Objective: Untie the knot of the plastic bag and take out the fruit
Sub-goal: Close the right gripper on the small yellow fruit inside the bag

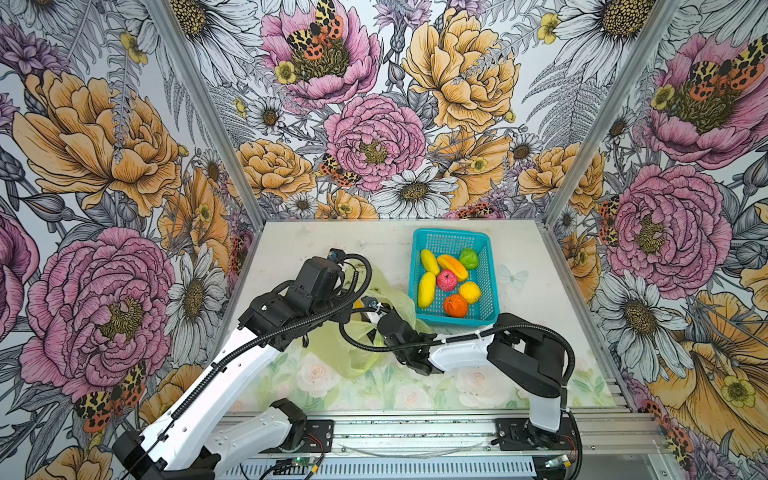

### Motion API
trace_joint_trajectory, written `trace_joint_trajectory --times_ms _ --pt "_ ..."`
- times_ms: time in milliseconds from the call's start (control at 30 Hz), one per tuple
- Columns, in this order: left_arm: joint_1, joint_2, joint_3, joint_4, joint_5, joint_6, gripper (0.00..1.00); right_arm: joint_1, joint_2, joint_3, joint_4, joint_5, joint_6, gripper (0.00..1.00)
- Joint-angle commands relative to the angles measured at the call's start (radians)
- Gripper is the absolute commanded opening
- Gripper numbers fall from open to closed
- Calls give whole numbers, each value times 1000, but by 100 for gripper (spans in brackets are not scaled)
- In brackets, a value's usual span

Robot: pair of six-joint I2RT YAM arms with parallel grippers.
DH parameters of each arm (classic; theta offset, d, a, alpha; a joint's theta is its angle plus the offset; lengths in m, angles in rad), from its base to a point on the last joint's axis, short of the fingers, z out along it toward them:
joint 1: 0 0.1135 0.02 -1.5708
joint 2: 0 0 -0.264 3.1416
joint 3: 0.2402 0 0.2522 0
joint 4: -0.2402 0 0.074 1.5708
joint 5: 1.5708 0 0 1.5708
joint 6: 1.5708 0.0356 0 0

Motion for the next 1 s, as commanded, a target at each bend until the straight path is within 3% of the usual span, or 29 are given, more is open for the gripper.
trace_joint_trajectory --times_ms 0,300,800,967 --pt "-9 -12 -10 32 35 20 0 -11 25 34 -27 62 50 51" --pt "-8 -11 -12 32 32 19 0 -81 33 22 -57 132 138 71" --pt "-9 -10 -13 32 33 20 0 -103 73 32 -41 116 130 68" --pt "-10 -7 -15 38 62 25 0 -101 131 78 -11 40 132 76"
